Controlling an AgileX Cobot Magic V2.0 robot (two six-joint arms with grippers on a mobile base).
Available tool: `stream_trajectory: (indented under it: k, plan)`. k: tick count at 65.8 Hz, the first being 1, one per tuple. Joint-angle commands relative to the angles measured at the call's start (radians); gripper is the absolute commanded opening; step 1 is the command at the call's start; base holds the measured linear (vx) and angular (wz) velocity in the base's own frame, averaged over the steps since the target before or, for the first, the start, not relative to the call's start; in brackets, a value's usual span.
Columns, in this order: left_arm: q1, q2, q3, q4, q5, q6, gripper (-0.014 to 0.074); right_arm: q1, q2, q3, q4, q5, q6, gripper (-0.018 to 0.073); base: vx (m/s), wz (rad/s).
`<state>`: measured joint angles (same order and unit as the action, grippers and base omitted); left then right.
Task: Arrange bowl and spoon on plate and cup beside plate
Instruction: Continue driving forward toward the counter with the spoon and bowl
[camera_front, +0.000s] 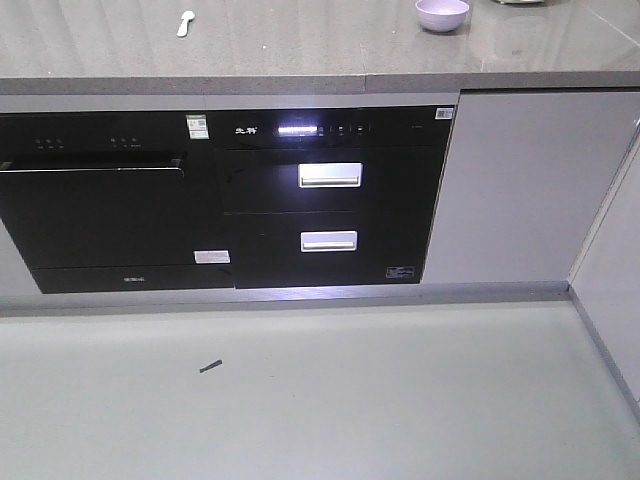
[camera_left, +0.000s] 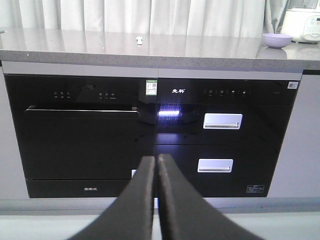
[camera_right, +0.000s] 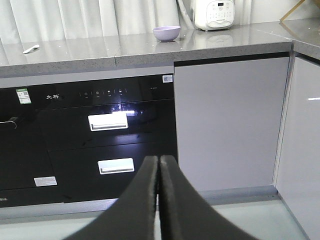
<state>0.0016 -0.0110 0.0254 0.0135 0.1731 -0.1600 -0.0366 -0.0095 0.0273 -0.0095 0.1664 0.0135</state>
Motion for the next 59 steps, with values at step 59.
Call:
stream_trajectory:
  k: [59]
  plan:
    - [0.0, -0.017, 0.03, 0.0, -0.07, -0.01, -0.0006, 0.001, -0.014, 0.016, -0.011, -0.071, -0.001, -0.0005, 0.05, 0.01]
